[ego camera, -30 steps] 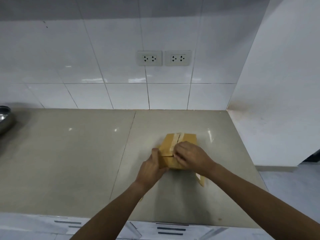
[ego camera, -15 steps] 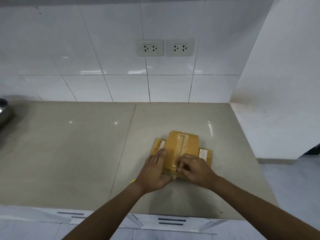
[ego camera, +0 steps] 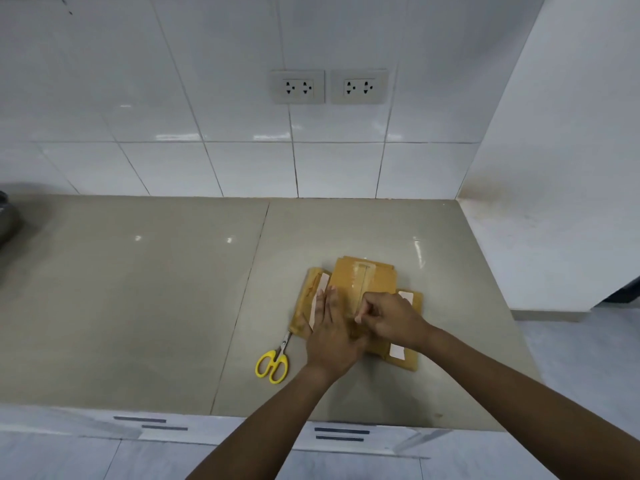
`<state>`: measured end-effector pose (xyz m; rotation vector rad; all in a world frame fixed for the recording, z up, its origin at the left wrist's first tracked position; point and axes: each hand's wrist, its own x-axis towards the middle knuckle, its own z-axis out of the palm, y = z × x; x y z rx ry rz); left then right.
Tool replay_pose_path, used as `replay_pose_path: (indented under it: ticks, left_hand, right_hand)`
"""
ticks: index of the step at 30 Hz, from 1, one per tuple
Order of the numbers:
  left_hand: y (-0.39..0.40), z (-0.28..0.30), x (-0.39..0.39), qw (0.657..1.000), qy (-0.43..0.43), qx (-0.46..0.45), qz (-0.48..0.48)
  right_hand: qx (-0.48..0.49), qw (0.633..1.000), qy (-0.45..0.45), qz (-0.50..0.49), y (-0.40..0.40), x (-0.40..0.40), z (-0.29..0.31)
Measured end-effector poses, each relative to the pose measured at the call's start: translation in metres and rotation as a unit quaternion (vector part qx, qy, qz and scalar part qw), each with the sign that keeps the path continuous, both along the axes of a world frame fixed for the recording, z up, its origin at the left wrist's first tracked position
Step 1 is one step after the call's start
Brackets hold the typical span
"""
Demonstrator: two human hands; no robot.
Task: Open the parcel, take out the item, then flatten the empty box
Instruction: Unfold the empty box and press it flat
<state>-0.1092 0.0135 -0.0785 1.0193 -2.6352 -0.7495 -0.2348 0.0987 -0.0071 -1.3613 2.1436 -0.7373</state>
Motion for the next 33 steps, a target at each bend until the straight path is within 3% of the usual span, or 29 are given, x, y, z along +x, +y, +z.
replay_pose_path:
  ticks: [5,15,19,25,29,33]
  left_hand:
    - [0.004,0.001,-0.003,0.999,-0.03,-0.021,0.01]
    - [0.007,0.009,-0.003,0.995,-0.093,-0.038,0.021]
    - [0.009,0.018,-0.003,0.987,-0.145,-0.071,-0.017]
    - [0.009,0.028,-0.005,0.977,-0.198,-0.056,-0.05]
    - [0.009,0.03,-0.008,0.973,-0.218,-0.047,-0.056]
    - [0.01,0.028,-0.006,0.975,-0.209,-0.045,-0.056]
  right_hand:
    - [0.016,1.0,-0.009,0.002,-0.008,-0.002,0.009]
    - [-0.098,0.989,-0.088,-0.07,-0.023,-0.019,0.052]
    - [-0.141,0.964,-0.173,-0.148,-0.032,-0.038,0.08]
    - [-0.157,0.941,-0.221,-0.204,-0.026,-0.068,0.104]
    - [-0.231,0.89,-0.295,-0.261,-0.016,-0.091,0.121]
    - [-0.264,0.878,-0.271,-0.292,0.002,-0.117,0.127]
